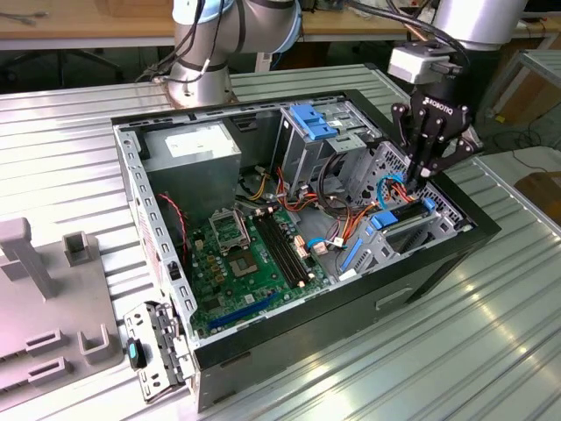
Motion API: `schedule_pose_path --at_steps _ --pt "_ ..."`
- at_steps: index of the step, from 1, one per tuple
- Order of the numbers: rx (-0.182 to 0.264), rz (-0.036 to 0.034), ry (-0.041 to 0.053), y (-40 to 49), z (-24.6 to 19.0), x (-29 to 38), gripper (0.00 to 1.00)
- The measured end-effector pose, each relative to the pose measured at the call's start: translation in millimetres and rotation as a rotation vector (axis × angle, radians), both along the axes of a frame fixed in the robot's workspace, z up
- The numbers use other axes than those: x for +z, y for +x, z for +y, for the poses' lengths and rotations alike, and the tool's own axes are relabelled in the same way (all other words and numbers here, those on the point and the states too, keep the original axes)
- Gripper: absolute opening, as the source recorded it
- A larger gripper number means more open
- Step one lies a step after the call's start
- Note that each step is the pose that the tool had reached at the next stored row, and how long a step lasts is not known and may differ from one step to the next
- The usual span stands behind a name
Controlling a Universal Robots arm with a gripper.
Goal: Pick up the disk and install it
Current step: 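Insert the second disk wire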
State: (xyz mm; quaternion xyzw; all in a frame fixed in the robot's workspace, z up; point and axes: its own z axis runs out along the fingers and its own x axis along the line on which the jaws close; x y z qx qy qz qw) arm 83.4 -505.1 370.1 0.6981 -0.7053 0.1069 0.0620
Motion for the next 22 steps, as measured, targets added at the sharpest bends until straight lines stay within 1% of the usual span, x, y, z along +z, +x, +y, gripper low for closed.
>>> schedule_pose_path --at_steps 1,2,3,4,5,6,7,8,9,10,11,12,14,15,16,17,18,19,21,22 --pt "0.000 -0.0173 0.0196 -8.4 -12.2 -4.4 0.16" --pt "0.000 -0.0118 0.0217 -6.7 -12.5 -4.8 0.16" --pt "0.000 -0.0225 0.0225 -6.6 -12.5 -5.0 0.16" --pt "0.001 -0.0408 0.0226 -6.6 -12.6 -5.1 0.16" --pt "0.002 -0.0510 0.0239 -6.6 -12.6 -5.3 0.16" --pt "0.002 -0.0517 0.0304 -6.6 -12.7 -5.8 0.16" --pt "0.002 -0.0518 0.0409 -6.6 -12.9 -6.4 0.16" --pt "0.002 -0.0518 0.0787 -6.5 -14.4 -6.8 0.16" --pt "0.002 -0.0518 0.1030 -6.6 -16.0 -6.9 0.16" --pt "0.004 -0.0537 0.1111 -6.7 -17.8 -7.1 0.16" --pt "0.015 -0.0610 0.1129 -6.5 -20.3 -7.7 0.16" --pt "0.026 -0.0655 0.1133 -6.6 -22.0 -8.4 0.16" --pt "0.036 -0.0664 0.1172 -6.6 -25.0 -10.2 0.16" --pt "0.037 -0.0665 0.1201 -6.6 -27.5 -11.2 0.16" --pt "0.037 -0.0665 0.1248 -6.6 -30.5 -12.3 0.16" --pt "0.037 -0.0666 0.1320 -6.7 -32.0 -13.5 0.16" --pt "0.037 -0.0668 0.1394 -6.7 -32.3 -14.0 0.16" --pt "0.036 -0.0671 0.1559 -6.6 -32.5 -14.6 0.16" --pt "0.036 -0.0675 0.1805 -6.4 -33.3 -15.9 0.16" --pt "0.035 -0.0678 0.1937 -6.3 -35.3 -16.9 0.16"
